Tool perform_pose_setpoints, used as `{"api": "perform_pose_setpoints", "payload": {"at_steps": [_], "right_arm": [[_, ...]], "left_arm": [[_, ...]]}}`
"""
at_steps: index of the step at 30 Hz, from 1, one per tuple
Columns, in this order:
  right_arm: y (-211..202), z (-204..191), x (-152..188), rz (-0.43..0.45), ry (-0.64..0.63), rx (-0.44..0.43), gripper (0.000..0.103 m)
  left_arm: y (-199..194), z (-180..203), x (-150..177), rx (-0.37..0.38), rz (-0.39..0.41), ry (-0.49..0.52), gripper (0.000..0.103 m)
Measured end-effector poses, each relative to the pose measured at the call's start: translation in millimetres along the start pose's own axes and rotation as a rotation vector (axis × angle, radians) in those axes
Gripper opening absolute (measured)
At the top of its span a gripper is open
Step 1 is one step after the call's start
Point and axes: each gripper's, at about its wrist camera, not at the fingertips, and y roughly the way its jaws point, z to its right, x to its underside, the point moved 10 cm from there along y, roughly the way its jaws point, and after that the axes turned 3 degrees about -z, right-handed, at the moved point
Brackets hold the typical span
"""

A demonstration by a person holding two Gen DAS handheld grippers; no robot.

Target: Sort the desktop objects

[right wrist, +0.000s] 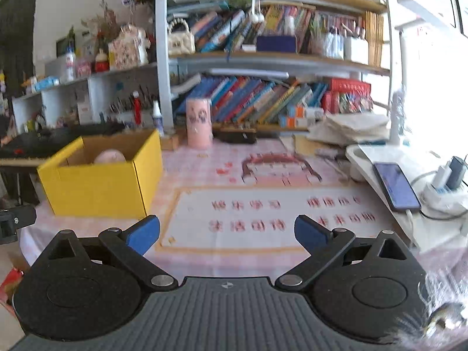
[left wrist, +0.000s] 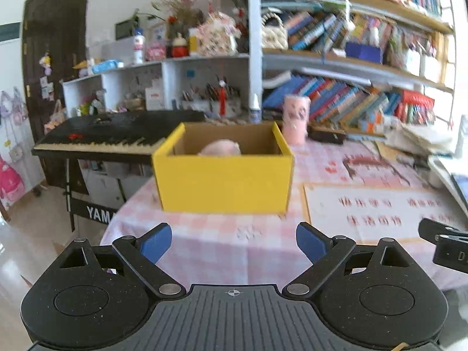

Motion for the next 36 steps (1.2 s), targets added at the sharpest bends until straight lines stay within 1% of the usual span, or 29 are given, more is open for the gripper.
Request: {"api": "perform_pose_setpoints", "payload": {"at_steps": [3, 8, 12, 15, 20, 28, 36], "right_arm": [[0.1, -0.1, 10.8, -0.030, -0.016, 0.004, 0.100], [0.9, 1.3, 19.7, -0.064, -0.015, -0.010, 0.101], [-2.5, 1.2, 24.1, -0.069, -0.023, -0.018, 0.102], [-4.4, 3.6, 26.7, -0.078, -0.018, -0.022, 0.103], [-8.1, 7.8, 34.3, -0.104, 0.003, -0.022, 0.103], [-10.9, 11.3, 43.9, -0.141, 0.014, -0.015, 0.103], [-12.8, 10.1, 45.9, -0.146, 0.010, -0.013, 0.103]], "left_arm": [[-0.1, 6.1, 6.9, -0.004, -0.013, 0.020, 0.094], [-3.7, 14.1, 10.1, -0.020, 0.019, 0.059, 0.094], [-7.8, 22.0, 12.1, -0.004, 0.029, 0.085, 0.094], [-5.6, 23.3, 14.7, 0.015, 0.006, 0.073, 0.094], [-3.9, 21.4, 19.4, 0.023, -0.018, 0.055, 0.094], [-3.7, 24.9, 27.7, 0.039, -0.052, 0.062, 0.094], [-3.0, 27.2, 32.1, 0.036, -0.071, 0.095, 0.094]]}}
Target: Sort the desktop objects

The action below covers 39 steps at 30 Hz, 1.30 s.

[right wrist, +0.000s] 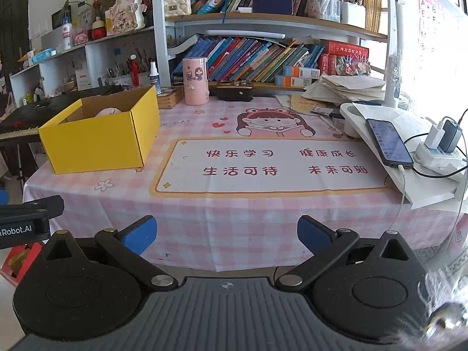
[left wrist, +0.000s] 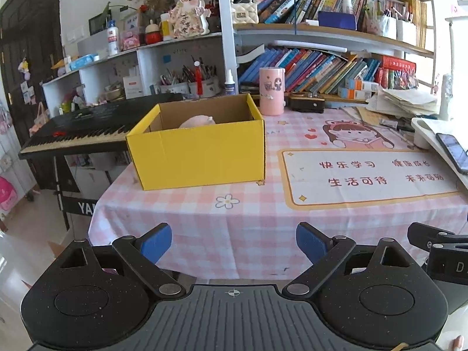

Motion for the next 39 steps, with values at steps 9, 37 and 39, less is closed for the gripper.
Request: {"api": "perform_pose_setpoints", "payload": {"at_steps": [9, 37, 39], "right_arm": [[0.2, -1.7, 2.1, -0.009, 0.006, -0.003, 0.103], [8.8, -13.2, -1.6, -0.028, -0.029, -0.013, 0.103], [9.4, -14.5, -2.1, -0.028, -0.031, -0.014, 0.103]], "left_arm": [[1.9, 1.4, 1.4, 0.011, -0.013, 0.011, 0.094], [10.0, -2.8, 2.7, 0.043, -0.038, -0.003, 0.094], [10.1, -2.6, 2.6, 0.047, -0.036, -0.003, 0.094]]}}
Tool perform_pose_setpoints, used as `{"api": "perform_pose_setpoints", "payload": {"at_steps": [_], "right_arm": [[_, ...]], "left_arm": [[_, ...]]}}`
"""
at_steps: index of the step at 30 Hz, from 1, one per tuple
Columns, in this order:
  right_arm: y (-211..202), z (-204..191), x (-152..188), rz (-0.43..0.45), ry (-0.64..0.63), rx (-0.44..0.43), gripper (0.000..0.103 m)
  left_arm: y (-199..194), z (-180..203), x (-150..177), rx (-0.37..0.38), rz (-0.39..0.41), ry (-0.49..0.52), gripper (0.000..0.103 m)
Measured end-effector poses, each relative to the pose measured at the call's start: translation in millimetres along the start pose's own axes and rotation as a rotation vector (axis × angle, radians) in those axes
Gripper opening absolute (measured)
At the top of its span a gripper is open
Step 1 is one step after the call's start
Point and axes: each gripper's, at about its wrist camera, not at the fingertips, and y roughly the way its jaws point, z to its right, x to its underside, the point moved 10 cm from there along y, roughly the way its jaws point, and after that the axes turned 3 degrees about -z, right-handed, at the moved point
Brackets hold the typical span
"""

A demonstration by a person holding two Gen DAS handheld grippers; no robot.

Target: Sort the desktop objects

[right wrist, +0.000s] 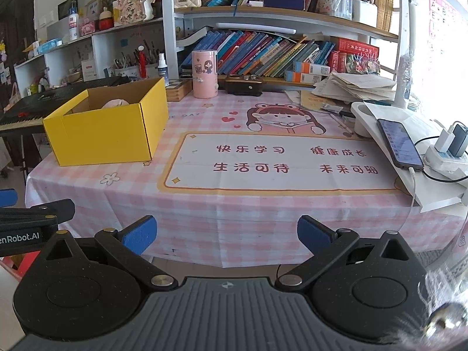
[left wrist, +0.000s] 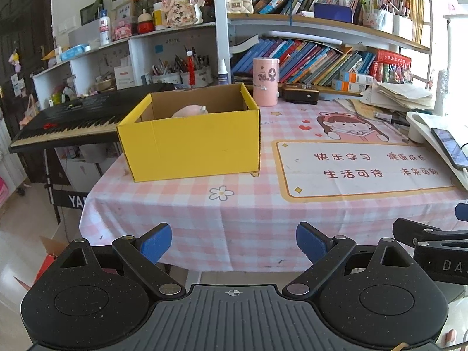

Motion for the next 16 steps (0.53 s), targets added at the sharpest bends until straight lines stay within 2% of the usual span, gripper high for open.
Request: {"api": "perform_pose_setpoints", "payload": {"at_steps": [16], "right_arm": [[4.9, -5.4, 1.3, -0.014, -0.002, 0.003, 0.103]], "left_arm": [[7.0, -6.5, 1.0, 0.015, -0.013, -0.022, 0.095]]}}
